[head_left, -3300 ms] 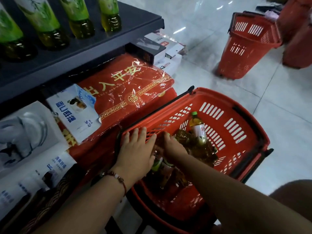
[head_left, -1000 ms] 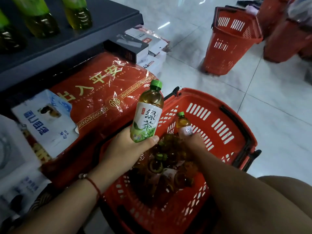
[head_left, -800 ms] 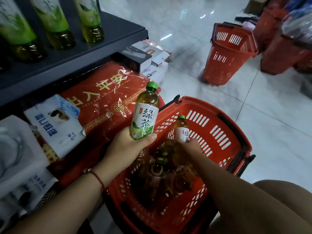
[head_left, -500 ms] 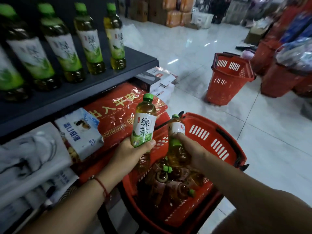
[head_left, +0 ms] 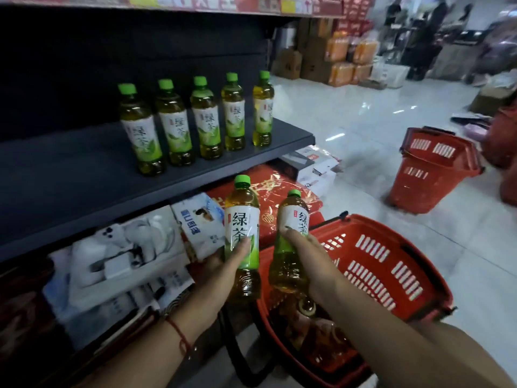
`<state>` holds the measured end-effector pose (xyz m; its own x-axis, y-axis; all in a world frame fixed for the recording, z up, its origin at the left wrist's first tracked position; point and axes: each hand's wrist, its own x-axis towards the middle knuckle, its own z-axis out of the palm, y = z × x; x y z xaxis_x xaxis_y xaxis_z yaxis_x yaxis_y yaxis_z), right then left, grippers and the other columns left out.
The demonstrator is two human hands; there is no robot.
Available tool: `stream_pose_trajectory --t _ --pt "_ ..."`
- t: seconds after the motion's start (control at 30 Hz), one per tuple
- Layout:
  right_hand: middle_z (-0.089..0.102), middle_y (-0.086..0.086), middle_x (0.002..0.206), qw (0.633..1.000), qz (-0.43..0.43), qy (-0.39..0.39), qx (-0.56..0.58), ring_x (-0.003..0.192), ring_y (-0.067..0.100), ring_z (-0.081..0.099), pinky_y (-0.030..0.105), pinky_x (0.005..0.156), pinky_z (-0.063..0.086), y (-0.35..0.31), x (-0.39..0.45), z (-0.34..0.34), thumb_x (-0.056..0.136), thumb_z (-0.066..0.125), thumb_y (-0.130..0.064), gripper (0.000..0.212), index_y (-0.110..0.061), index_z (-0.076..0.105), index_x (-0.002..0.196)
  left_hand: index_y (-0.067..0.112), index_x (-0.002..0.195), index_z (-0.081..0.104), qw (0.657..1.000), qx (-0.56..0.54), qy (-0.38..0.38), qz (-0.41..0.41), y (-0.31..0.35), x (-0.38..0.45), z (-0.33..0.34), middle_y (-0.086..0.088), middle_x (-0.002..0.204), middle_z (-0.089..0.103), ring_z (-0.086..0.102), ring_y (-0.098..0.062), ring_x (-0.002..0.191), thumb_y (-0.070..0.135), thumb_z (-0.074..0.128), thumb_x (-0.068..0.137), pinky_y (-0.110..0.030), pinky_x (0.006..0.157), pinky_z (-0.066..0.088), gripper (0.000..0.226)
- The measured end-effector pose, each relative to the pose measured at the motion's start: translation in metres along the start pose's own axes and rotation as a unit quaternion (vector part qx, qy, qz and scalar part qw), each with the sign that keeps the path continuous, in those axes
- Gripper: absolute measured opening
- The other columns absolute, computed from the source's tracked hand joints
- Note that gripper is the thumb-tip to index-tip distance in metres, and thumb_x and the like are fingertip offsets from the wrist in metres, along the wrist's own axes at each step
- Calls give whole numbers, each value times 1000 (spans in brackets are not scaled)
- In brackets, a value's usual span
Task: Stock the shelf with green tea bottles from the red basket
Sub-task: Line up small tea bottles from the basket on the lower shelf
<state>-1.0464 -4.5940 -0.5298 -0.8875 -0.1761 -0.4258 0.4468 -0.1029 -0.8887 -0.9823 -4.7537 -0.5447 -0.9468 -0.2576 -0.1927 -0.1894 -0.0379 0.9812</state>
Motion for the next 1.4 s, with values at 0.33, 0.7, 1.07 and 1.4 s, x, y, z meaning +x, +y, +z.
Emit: stream_pose_trajectory --t 0.33,0.7,1.07,1.4 --pt "62 -6 124 937 -218 -64 -265 107 14 65 37 87 58 8 -4 53 59 87 -46 84 -37 44 130 31 123 64 998 -40 39 -10 11 -31 -70 13 111 75 70 -9 105 56 73 79 -37 98 53 51" --pt "66 -16 99 914 -202 -118 -332 86 3 67 17 65 55 29 -35 65 67 90 -23 54 -38 49 99 26 119 65 995 -32 80 -45 -18 -70 -140 4 109 76 71 -18 104 41 78 72 -48 101 51 51" --pt "67 -12 112 880 -210 -186 -382 99 7 67 32 84 59 17 -68 115 54 93 -40 79 -34 55 123 25 109 64 981 -79 176 -2 3 -92 -173 5 98 76 71 -14 93 26 70 89 -26 71 52 21" --pt "78 3 90 959 -102 -172 -201 83 23 75 37 79 59 47 -44 186 78 79 -8 29 -17 69 104 31 115 64 981 -30 191 4 9 -75 -221 9 106 75 70 -12 102 53 78 71 -40 97 54 51"
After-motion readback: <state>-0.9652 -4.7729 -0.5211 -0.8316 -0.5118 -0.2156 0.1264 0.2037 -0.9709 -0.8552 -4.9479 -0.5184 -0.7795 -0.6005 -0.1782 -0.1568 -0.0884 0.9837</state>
